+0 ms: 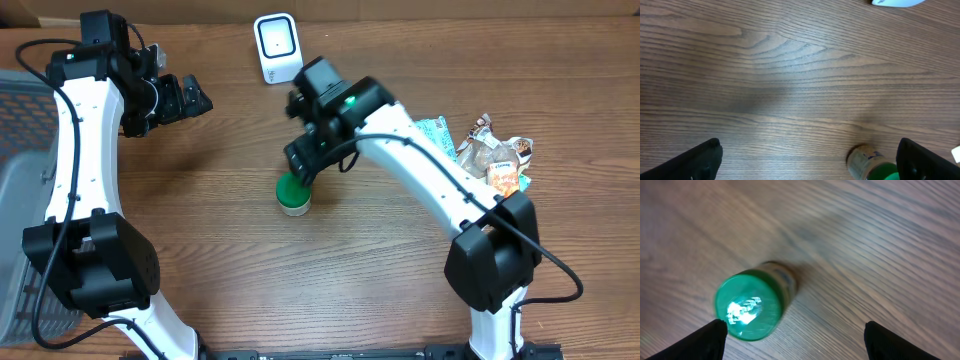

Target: Scan the item barcode

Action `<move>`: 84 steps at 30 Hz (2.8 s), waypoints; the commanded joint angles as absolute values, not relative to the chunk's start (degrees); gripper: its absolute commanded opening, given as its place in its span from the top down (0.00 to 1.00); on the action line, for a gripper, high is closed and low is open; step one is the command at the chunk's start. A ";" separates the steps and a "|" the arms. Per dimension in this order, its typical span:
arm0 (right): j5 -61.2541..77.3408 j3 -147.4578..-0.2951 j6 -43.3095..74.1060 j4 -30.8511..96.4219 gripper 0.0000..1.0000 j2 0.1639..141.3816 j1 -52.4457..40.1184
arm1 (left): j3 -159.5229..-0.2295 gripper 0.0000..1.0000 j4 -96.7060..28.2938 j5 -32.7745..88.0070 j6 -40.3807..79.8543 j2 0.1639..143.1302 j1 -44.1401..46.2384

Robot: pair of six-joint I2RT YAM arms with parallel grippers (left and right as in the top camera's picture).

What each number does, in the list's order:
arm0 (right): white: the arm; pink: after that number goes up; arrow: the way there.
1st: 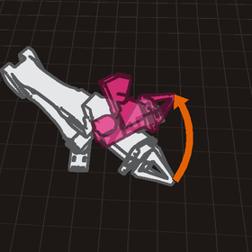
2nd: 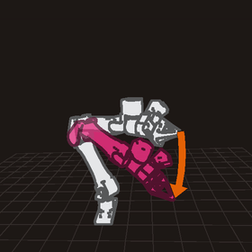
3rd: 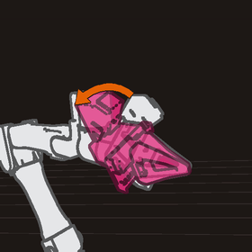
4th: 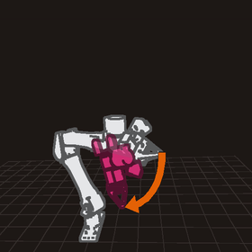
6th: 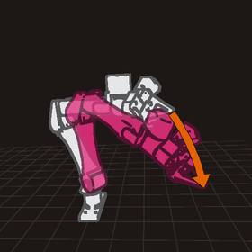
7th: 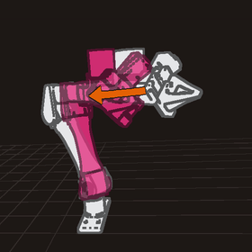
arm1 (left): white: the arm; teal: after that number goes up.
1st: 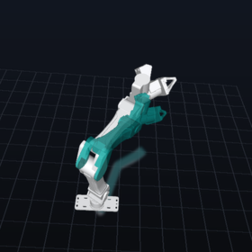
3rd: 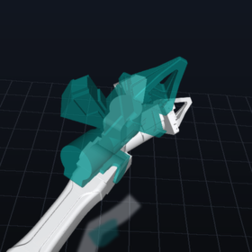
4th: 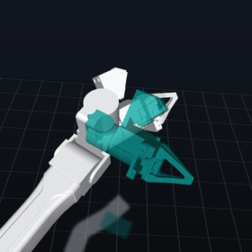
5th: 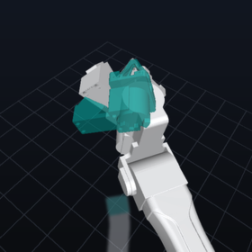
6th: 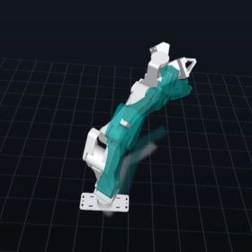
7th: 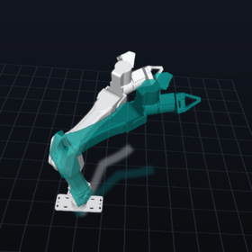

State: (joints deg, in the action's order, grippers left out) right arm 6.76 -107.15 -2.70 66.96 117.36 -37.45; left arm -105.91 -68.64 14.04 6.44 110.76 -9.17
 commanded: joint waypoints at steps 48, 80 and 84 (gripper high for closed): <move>11.00 -106.98 -28.32 64.73 0.00 118.13 -43.40 | -106.91 0.00 -68.75 12.43 5.78 110.67 -9.63; 10.07 -106.87 -27.05 63.07 0.00 123.46 -43.13 | -106.91 0.00 -68.75 12.43 5.78 110.67 -9.63; 10.13 -106.87 -26.79 63.05 0.00 124.53 -42.96 | -106.91 0.00 -68.75 12.43 5.78 110.67 -9.63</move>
